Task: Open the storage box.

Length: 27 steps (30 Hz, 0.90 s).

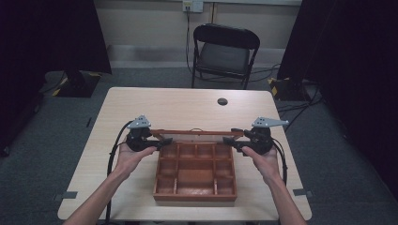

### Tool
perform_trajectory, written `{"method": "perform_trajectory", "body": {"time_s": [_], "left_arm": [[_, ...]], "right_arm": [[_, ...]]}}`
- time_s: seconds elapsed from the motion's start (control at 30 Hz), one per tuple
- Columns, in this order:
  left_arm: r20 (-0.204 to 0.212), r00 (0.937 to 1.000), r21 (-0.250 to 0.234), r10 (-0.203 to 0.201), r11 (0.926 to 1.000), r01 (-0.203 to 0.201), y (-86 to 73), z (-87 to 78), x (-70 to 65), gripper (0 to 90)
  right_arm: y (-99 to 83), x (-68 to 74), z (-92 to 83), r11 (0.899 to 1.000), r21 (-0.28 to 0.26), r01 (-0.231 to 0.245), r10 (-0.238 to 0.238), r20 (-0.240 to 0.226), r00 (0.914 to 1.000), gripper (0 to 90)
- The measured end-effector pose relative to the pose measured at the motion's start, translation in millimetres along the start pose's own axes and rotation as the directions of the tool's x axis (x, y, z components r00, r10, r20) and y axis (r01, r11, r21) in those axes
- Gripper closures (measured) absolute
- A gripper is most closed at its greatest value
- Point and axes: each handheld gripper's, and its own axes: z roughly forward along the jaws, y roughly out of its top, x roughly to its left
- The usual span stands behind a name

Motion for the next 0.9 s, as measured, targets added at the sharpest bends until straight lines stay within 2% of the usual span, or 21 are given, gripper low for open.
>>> {"method": "perform_trajectory", "body": {"time_s": [0.33, 0.57, 0.9], "left_arm": [[0.011, 0.9999, 0.001, -0.01, 1.0, 0.01, 0.6, 0.3, 2.5, 46.6], [0.019, 0.9991, -0.021, -0.039, 0.999, 0.04, 1.8, 2.9, 6.5, 47.0], [0.041, 0.9983, -0.034, -0.042, 0.9985, 0.044, 2.3, 4.5, 11.5, 49.2]], "right_arm": [[-5.8, -10.8, 8.9, 1.0, 0.019, -0.014, 0.014, -0.01, 0.9998, 42.5], [-3.7, -16.1, 11.3, 1.0, 0.0, -0.016, 0.016, -0.009, 0.9998, 44.3], [-2.4, -22.4, 17.1, 1.0, -0.006, -0.022, 0.022, -0.015, 0.9996, 44.8]]}}
